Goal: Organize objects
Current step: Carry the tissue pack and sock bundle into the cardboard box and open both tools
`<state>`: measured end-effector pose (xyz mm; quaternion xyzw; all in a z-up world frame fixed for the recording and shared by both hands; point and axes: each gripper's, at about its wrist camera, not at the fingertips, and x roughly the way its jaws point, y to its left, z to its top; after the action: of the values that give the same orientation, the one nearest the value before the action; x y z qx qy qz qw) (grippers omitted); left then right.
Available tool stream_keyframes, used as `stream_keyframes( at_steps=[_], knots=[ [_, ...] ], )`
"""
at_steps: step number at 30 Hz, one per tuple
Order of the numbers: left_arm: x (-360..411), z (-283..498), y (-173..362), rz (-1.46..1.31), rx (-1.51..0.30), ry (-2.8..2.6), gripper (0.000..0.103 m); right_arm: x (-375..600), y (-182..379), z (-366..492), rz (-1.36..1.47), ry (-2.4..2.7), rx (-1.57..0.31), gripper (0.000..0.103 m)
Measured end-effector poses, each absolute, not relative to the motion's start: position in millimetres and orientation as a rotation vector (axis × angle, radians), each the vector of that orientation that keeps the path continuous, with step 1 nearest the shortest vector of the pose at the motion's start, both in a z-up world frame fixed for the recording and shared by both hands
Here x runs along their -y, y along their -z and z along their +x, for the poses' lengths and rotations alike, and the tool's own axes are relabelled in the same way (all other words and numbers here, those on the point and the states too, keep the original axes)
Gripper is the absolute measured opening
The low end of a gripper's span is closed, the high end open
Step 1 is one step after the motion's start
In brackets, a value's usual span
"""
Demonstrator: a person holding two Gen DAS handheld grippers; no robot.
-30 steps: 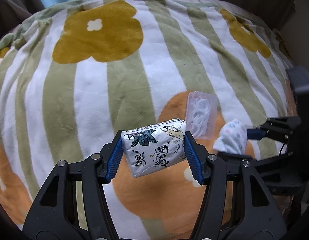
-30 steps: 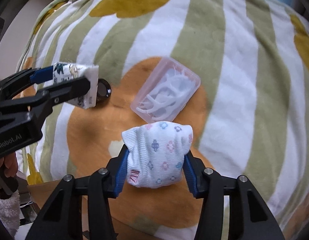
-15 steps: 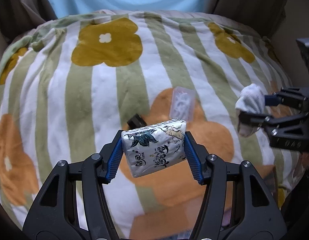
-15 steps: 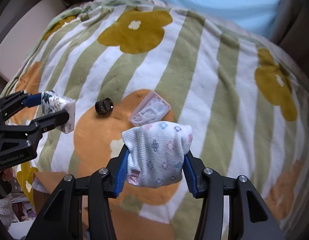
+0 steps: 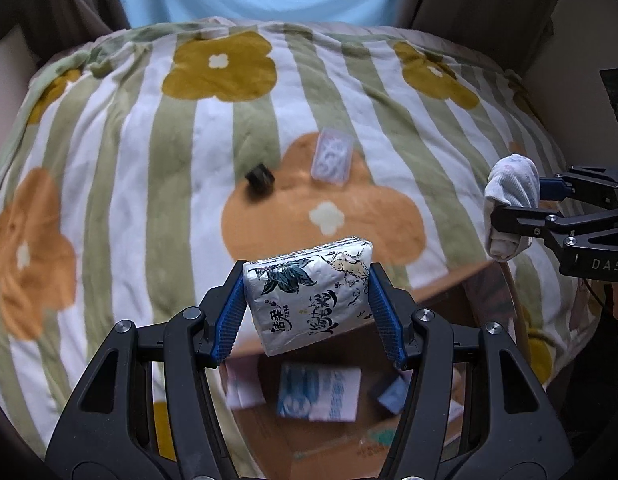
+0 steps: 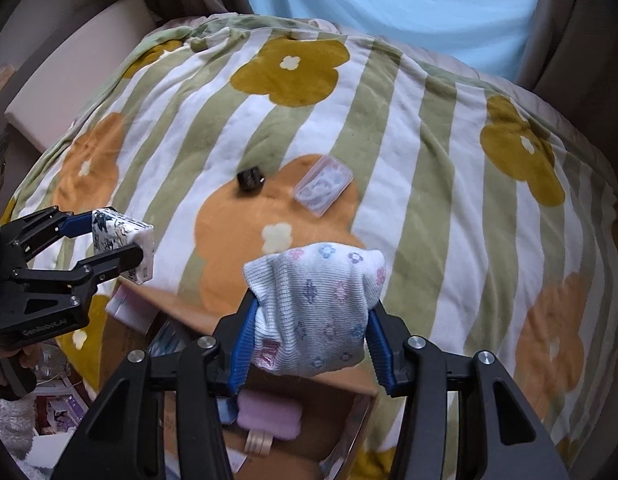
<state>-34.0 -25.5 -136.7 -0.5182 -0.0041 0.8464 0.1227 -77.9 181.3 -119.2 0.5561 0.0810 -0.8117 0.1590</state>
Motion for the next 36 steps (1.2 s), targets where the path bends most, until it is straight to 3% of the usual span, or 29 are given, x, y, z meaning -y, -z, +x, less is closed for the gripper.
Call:
stream_keyframes(
  at_steps=[20, 36],
  knots=[
    [11.8, 61.6, 208.9, -1.686, 0.063, -2.346, 0.055, -180.9, 186.2, 24.3, 1.716, 2.216, -0.182, 0.046],
    [-8.6, 62.0, 228.1, -1.701, 0.051, -2.301, 0.055, -181.3, 211.9, 27.9, 1.768, 2.200, -0.128, 0.046]
  ],
)
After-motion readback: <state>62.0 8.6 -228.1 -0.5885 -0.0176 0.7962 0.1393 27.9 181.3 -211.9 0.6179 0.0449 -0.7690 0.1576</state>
